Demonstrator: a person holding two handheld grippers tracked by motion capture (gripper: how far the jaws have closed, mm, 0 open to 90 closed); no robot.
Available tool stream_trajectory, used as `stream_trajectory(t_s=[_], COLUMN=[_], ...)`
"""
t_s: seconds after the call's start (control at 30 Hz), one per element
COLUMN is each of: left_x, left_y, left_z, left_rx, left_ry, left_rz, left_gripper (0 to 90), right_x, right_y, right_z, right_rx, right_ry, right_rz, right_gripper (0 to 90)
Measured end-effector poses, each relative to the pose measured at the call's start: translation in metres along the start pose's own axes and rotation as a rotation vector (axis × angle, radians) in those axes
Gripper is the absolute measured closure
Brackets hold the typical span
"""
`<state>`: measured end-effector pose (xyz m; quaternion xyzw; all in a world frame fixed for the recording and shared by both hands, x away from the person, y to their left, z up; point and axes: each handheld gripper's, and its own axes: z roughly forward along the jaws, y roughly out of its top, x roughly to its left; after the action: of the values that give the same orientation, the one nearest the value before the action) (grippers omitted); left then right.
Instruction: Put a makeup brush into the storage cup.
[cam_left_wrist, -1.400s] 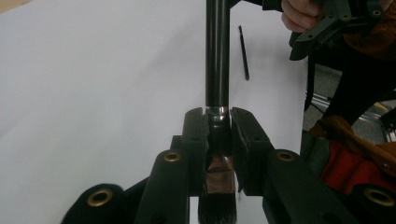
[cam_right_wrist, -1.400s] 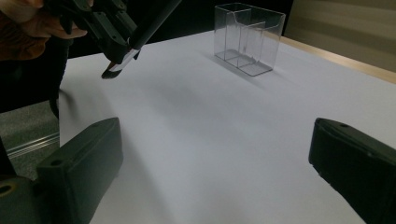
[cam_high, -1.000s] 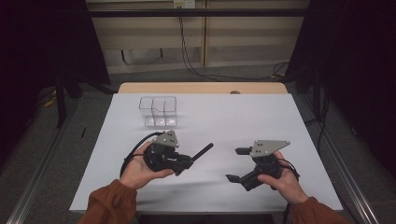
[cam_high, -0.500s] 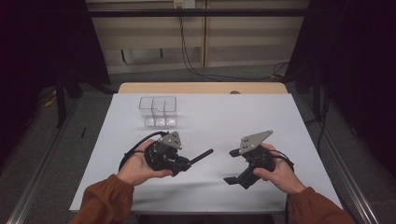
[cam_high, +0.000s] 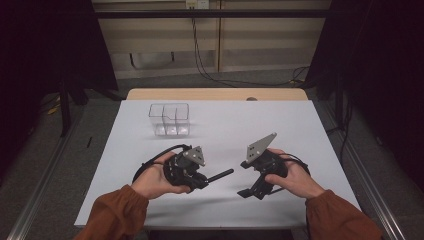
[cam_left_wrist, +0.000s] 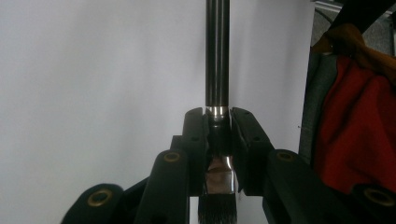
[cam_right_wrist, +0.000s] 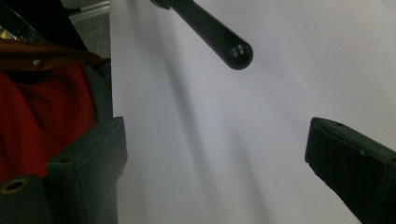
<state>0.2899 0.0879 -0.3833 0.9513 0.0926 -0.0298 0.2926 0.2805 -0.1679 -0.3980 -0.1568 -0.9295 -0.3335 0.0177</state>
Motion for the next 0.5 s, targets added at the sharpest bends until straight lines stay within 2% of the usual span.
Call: stream_trajectory(t_s=[0.1, 0.2, 0.37, 0.5], left_x=[0.000, 0.001, 0.001, 0.001], left_y=[0.001, 0.002, 0.004, 0.006], left_z=[0.000, 0.001, 0.004, 0.006], left_rx=[0.022, 0.023, 0.053, 0.077], left_ry=[0.004, 0.002, 0.000, -0.001], left_rz=[0.017, 0.016, 0.025, 0.038], left_gripper=[76.5, 76.5, 76.6, 76.6], right_x=[-0.001, -0.001, -0.004, -0.004], right_y=[0.004, 0.007, 0.013, 0.018], right_z=[0.001, 0.003, 0.006, 0.008], right_rx=[0.037, 0.062, 0.104, 0.127], right_ry=[0.001, -0.033, -0.008, -0.020], right_rz=[-0.026, -0.061, -0.069, -0.088], right_gripper=[5.8, 7.1, 6.5, 7.1])
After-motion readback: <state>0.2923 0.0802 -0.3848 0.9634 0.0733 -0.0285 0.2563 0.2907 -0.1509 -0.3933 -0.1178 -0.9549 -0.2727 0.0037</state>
